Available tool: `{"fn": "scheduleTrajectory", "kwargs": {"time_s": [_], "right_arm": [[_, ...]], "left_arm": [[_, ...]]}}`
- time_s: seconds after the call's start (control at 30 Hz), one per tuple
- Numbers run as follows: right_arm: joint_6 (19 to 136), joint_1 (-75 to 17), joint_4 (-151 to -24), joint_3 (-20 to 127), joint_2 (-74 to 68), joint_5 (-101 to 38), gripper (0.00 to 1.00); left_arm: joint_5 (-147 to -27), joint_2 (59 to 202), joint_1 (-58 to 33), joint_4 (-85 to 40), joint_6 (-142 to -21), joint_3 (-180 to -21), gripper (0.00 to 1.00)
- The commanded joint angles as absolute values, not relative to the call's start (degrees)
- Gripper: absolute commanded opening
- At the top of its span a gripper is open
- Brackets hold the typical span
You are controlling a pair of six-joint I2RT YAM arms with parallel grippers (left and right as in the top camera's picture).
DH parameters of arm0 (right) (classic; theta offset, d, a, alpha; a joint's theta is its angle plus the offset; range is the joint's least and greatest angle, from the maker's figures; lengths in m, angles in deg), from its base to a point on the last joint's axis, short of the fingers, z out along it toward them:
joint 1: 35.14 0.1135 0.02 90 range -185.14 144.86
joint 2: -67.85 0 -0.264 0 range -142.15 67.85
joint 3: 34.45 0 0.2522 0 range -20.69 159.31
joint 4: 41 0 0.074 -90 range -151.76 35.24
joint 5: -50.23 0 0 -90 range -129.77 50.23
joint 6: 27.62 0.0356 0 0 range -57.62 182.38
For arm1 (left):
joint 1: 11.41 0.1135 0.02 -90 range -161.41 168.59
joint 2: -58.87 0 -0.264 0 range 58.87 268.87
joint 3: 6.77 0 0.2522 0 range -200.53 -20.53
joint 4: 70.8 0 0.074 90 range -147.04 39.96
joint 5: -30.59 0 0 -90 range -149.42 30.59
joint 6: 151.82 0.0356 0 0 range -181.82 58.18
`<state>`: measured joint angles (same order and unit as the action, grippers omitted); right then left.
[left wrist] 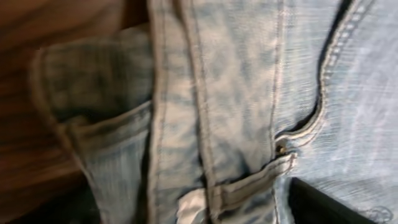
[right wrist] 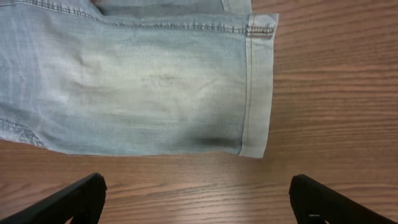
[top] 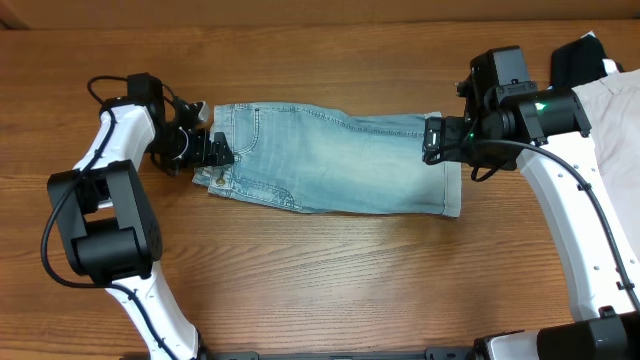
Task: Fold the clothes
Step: 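Grasp the waistband end with the left gripper and leg hem with the right, then lift the waistband end with the left gripper and fold it rightward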
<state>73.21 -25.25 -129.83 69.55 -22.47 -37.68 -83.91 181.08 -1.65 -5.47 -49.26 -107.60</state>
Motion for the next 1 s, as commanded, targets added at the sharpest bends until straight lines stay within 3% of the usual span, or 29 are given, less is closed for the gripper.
{"fn": "scheduleTrajectory", "kwargs": {"time_s": [0.0,0.13,0.37,0.43,0.6,0.83,0.97], "right_arm": [[73.1,-25.0,-128.9,70.3,-21.8,-38.3,0.93],[73.4,-25.0,-127.6,70.3,-21.8,-37.4,0.89],[74.5,-25.0,-124.8,70.0,-21.8,-37.1,0.80],[75.0,-25.0,-124.2,70.0,-21.9,-37.1,0.76],[76.3,-25.0,-122.1,69.3,-22.1,-37.0,0.61],[77.7,-25.0,-121.0,69.3,-24.3,-35.4,0.17],[78.0,-25.0,-121.1,69.2,-27.1,-34.0,0.04]], "left_arm": [[-88.3,185.1,-4.1,-5.3,-49.2,-106.9,0.82],[-88.4,186.0,-6.4,-5.9,-50.4,-106.9,0.65],[-86.4,186.2,-7.8,-7.7,-56.4,-107.1,0.13],[-86.4,186.1,-7.4,-6.8,-56.8,-108.0,0.04],[-85.1,185.1,-6.8,0.5,-56.4,-114.1,0.04],[-78.7,184.3,-7.1,17.8,-54.1,-131.4,0.04],[-74.8,184.3,-7.6,25.2,-52.2,-139.9,0.04]]}}
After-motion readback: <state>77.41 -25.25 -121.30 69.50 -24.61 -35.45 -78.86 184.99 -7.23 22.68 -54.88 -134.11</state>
